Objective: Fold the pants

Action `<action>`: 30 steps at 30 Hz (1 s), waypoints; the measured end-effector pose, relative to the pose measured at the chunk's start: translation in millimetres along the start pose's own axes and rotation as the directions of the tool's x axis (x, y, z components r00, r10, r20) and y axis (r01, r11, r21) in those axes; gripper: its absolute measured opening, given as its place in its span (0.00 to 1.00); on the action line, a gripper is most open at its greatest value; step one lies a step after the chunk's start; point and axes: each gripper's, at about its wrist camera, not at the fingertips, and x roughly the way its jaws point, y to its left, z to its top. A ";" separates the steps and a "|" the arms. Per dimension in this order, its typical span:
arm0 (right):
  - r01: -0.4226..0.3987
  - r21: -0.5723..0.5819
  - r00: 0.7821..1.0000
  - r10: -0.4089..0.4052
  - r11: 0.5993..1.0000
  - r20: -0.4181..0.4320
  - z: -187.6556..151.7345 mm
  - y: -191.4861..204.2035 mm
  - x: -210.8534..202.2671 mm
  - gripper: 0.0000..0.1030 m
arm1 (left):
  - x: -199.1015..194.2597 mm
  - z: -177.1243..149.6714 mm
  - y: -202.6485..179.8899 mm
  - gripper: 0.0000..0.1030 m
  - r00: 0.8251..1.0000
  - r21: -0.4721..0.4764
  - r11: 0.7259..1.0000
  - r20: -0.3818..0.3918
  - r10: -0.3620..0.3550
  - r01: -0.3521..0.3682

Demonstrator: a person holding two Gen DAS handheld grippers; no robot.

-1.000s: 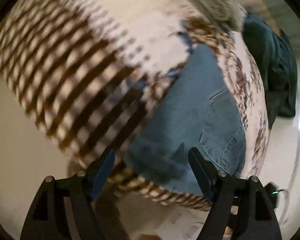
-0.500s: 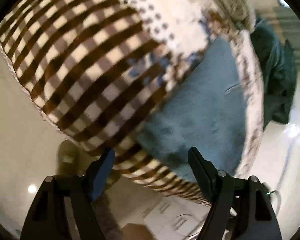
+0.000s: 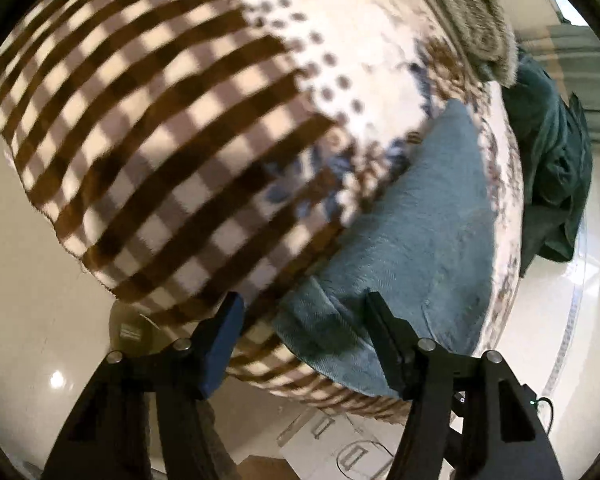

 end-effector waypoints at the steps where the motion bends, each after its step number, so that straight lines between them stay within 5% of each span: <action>1: -0.015 -0.003 1.000 0.015 1.000 0.017 0.7 -5.6 -8.4 0.63 | -4.6 1.2 -7.8 0.59 1.000 0.030 1.000 0.003 0.006 -0.006; 2: -0.024 -0.008 0.999 0.025 1.000 0.045 -0.1 -10.4 -15.8 0.81 | -8.4 2.0 -16.8 0.62 1.000 0.076 0.997 0.017 -0.001 0.000; 4: -0.036 -0.016 0.994 0.037 0.999 0.098 -2.6 -21.5 -24.6 0.93 | -11.8 3.3 -30.5 0.87 0.999 0.158 0.987 0.042 -0.018 0.011; 11: -0.262 0.065 0.965 0.263 0.963 -0.008 5.5 -51.7 48.3 0.93 | 35.8 34.1 -78.5 0.93 1.000 0.332 0.943 0.003 0.003 -0.004; 17: -0.461 0.056 0.886 0.457 0.886 0.073 11.4 -41.3 88.5 0.96 | 81.2 51.2 -87.2 0.93 0.994 0.388 0.922 -0.094 0.048 -0.008; 22: -0.574 0.030 0.816 0.570 0.818 0.094 12.9 -34.4 85.6 0.96 | 87.0 58.4 -82.3 0.93 0.992 0.384 0.923 -0.127 0.019 0.032; 28: -0.548 -0.103 0.824 0.556 0.830 0.103 15.6 -3.9 78.6 0.94 | 91.1 69.2 -79.0 0.93 0.987 0.372 0.926 -0.162 -0.011 0.072; 30: -0.521 -0.083 0.844 0.528 0.849 0.099 23.2 -3.1 89.1 0.92 | 92.6 71.5 -77.6 0.94 0.985 0.356 0.930 -0.170 -0.026 0.086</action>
